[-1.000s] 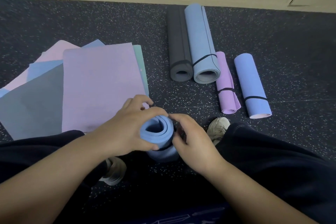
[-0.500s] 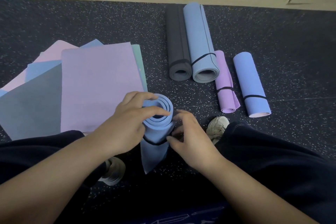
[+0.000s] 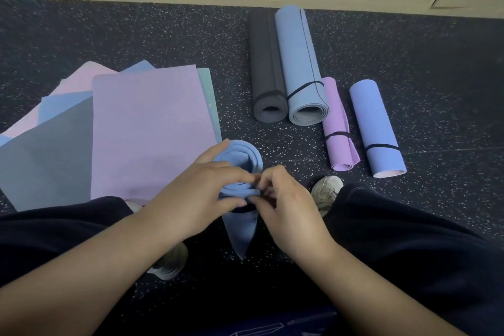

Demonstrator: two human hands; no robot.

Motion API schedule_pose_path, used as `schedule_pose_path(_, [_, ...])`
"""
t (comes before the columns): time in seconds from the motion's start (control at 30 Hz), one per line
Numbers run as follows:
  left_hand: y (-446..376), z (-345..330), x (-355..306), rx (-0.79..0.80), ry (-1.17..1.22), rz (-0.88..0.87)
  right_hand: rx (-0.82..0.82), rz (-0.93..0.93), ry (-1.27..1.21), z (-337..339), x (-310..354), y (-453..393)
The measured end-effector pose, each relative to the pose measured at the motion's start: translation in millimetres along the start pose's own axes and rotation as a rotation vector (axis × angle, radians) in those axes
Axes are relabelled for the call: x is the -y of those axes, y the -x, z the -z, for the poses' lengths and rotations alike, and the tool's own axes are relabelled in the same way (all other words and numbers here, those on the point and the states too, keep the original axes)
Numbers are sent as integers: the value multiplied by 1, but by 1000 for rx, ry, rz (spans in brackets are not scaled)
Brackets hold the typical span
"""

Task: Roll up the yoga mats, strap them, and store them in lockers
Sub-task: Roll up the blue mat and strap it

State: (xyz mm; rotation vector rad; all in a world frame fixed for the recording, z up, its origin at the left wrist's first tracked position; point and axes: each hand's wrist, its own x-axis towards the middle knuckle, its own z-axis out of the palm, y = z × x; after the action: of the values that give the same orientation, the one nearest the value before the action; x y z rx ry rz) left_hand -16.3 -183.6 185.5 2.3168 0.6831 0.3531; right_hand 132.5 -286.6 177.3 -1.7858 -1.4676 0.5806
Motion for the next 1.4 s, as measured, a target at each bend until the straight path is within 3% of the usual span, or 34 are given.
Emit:
schedule_pose_path(0.3, [2,0,3,-20,-51,-27,1,-13,10,1,-4,0])
schedule_pose_path(0.5, [0,4,5,-96,-114,7,207,-39,145,-4,-18,3])
schedule_pose_path(0.63, [-1,2,8,-38,-139,-24,261,9,216,-9,-7,3])
schedule_pose_path(0.77, [-5,3,10,-127,-159,60,214,83,221,-16,1,2])
schedule_pose_path(1.2, [0,5,11,-45,-178,3,174,36,486,-23,1,-2])
schedule_pose_path(1.4, [0,5,6,-82,-217,36,71,205,533,-30,2,-1])
